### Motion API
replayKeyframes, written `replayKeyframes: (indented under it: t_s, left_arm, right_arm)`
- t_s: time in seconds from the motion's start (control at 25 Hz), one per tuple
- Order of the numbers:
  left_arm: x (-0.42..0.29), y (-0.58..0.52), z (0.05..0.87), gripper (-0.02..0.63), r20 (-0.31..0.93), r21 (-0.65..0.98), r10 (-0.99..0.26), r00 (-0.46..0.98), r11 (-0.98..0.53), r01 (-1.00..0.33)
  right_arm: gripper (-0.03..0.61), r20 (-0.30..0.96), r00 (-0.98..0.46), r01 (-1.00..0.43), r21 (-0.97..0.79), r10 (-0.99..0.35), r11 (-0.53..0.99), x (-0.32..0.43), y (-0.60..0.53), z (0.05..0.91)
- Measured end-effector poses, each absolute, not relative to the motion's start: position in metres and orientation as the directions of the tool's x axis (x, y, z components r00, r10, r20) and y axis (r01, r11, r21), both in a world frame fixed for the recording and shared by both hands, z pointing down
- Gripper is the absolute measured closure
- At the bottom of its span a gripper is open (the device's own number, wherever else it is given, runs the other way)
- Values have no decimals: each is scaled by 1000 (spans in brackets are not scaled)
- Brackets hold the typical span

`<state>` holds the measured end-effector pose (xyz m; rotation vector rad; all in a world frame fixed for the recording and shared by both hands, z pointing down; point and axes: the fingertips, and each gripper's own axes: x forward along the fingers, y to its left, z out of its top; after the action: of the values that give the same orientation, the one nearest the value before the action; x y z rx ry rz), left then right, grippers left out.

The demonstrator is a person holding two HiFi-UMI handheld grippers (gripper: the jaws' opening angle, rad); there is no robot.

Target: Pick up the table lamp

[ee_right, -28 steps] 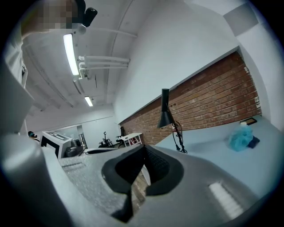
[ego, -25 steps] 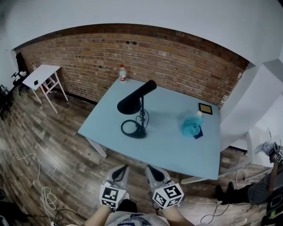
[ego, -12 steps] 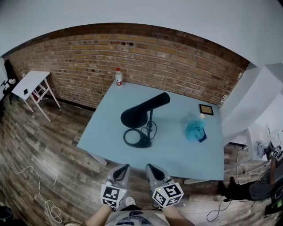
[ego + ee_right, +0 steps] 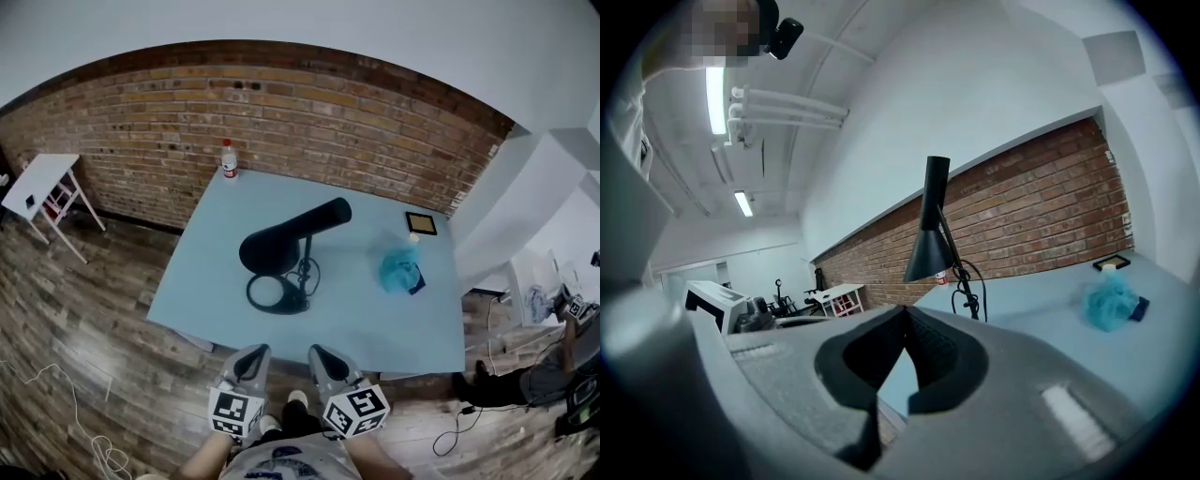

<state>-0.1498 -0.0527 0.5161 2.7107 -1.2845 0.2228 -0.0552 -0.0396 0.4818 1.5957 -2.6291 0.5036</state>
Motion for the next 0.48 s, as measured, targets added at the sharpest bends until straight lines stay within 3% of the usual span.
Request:
replayKeyframes:
  t_s: [0.48]
  left_arm:
    - [-132,-105,526,621,230,55,-745,627,-633,-772]
  right_arm:
    - [580,159,-501,-854,-249,-851,457,-45,-110,475]
